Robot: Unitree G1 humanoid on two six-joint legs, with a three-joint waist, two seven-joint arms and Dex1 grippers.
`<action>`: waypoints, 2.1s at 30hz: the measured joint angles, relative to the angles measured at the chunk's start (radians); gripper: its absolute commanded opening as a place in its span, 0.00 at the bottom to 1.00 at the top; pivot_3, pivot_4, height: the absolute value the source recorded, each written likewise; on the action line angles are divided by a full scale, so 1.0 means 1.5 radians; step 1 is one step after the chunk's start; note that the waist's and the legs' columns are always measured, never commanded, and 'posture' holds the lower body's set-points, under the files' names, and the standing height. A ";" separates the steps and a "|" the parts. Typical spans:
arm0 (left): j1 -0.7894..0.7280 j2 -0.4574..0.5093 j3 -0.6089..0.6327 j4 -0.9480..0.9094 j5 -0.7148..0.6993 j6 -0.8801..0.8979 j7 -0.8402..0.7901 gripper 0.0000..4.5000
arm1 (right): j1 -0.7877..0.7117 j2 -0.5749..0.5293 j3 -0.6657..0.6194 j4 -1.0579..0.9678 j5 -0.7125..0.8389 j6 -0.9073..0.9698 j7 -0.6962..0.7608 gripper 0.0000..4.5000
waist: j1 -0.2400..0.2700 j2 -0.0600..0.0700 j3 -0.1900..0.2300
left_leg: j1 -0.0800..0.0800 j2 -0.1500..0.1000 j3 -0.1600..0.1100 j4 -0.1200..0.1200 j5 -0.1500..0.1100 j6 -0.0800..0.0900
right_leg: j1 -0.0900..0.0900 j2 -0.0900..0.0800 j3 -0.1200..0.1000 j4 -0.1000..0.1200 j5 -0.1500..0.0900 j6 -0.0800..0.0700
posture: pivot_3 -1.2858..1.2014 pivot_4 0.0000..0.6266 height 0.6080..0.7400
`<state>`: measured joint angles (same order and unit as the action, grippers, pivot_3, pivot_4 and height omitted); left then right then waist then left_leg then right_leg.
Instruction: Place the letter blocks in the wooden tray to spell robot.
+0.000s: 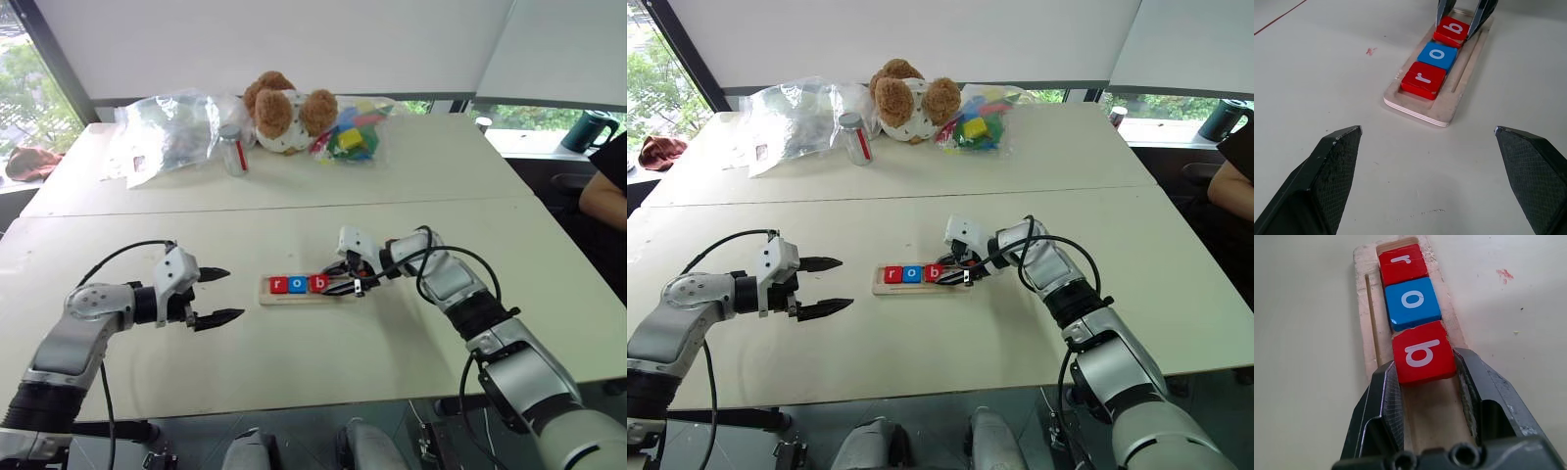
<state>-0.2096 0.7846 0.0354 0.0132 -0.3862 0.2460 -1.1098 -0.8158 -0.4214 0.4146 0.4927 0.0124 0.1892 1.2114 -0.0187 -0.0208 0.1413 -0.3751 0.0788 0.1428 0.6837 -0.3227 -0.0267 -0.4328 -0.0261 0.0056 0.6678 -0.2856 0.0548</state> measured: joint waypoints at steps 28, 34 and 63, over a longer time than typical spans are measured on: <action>-0.002 -0.016 0.012 0.010 0.019 -0.013 0.023 1.00 | -0.018 0.040 -0.003 0.027 -0.012 0.018 0.028 0.25 | -0.001 0.000 0.000 | 0.000 0.000 0.000 0.000 0.000 0.000 | 0.000 0.000 0.000 0.000 0.000 0.000 | 0.52 0.24 1.00; -0.012 -0.025 0.011 0.019 0.027 -0.020 0.023 1.00 | -0.020 0.039 -0.003 0.020 -0.012 0.040 0.032 0.25 | -0.001 0.000 0.000 | 0.000 0.000 0.000 0.000 0.000 0.000 | 0.000 0.000 0.000 0.000 0.000 0.000 | 0.52 0.24 1.00; -0.021 -0.046 0.011 0.042 0.048 -0.027 0.030 1.00 | -0.020 0.071 0.000 0.013 -0.018 0.059 0.008 0.80 | -0.001 0.000 0.000 | 0.000 0.000 0.000 0.000 0.000 0.000 | 0.000 0.000 0.000 0.000 0.000 0.000 | 0.52 0.24 1.00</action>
<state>-0.2414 0.7160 0.0522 0.0762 -0.3142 0.2055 -1.0653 -0.8464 -0.3155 0.4144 0.5121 -0.0138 0.2781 1.2235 -0.0202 -0.0208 0.1414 -0.3751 0.0789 0.1429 0.6833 -0.3227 -0.0269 -0.4329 -0.0263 0.0054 0.6677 -0.2856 0.0548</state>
